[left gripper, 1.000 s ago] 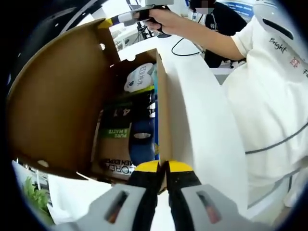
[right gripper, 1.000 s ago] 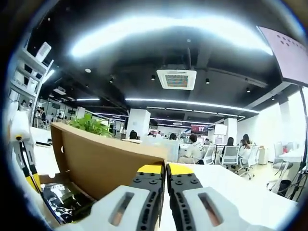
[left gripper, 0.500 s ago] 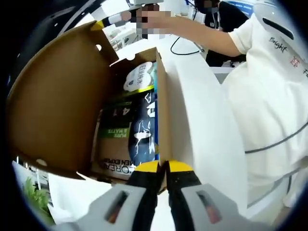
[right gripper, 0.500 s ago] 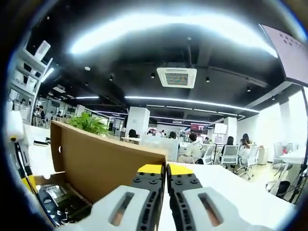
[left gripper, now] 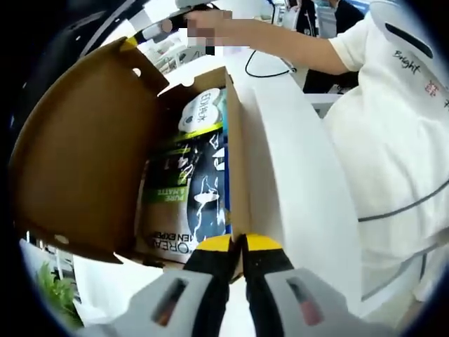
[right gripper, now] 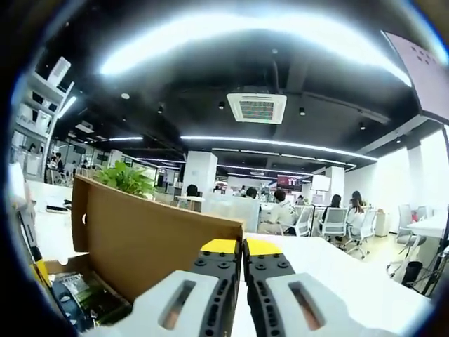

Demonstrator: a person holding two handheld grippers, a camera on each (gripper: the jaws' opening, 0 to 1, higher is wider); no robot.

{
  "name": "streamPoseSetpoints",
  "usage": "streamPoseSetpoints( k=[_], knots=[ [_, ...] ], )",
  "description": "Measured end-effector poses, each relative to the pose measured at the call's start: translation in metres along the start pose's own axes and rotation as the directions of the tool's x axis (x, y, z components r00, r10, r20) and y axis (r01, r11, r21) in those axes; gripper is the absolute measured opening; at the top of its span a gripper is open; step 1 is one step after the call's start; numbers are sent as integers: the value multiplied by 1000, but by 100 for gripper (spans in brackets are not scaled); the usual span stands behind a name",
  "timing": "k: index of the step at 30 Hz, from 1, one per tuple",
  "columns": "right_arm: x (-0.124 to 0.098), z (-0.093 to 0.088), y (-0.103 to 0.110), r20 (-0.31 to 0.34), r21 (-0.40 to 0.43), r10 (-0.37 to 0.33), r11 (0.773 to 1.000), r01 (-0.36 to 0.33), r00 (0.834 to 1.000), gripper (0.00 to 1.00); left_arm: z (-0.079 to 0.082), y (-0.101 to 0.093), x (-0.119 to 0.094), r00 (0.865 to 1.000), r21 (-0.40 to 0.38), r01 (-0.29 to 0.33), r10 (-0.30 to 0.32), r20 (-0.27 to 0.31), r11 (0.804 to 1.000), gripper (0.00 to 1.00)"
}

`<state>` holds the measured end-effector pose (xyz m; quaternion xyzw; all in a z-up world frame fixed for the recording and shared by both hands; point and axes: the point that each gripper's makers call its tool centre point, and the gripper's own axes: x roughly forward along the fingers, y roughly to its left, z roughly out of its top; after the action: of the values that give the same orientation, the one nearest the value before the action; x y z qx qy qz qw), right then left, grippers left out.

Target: Operate the shoe box by opening the lid, removing the specified soft item, and placing it in the target area until the item is outside and the box remains undamaged.

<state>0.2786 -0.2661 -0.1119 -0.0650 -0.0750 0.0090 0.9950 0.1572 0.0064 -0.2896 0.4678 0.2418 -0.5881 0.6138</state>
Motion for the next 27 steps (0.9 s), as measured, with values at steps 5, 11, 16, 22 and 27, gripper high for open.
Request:
streamPoseSetpoints(
  k=[5, 11, 16, 22, 27],
  knots=[
    [5, -1, 0, -2, 15, -12, 1000, 12, 1000, 0, 0, 0, 0, 1000, -2, -6, 6, 13, 1000, 4],
    [12, -3, -2, -29, 52, -5, 999, 7, 1000, 0, 0, 0, 0, 1000, 2, -4, 4, 11, 1000, 4],
    [13, -4, -1, -11, 16, -29, 999, 29, 1000, 0, 0, 0, 0, 1000, 2, -11, 11, 14, 1000, 5],
    [13, -4, -2, -9, 32, -24, 999, 25, 1000, 0, 1, 0, 0, 1000, 2, -8, 8, 10, 1000, 5],
    [21, -6, -2, -8, 23, -35, 999, 36, 999, 0, 1, 1, 0, 1000, 2, -13, 13, 19, 1000, 5]
  ],
)
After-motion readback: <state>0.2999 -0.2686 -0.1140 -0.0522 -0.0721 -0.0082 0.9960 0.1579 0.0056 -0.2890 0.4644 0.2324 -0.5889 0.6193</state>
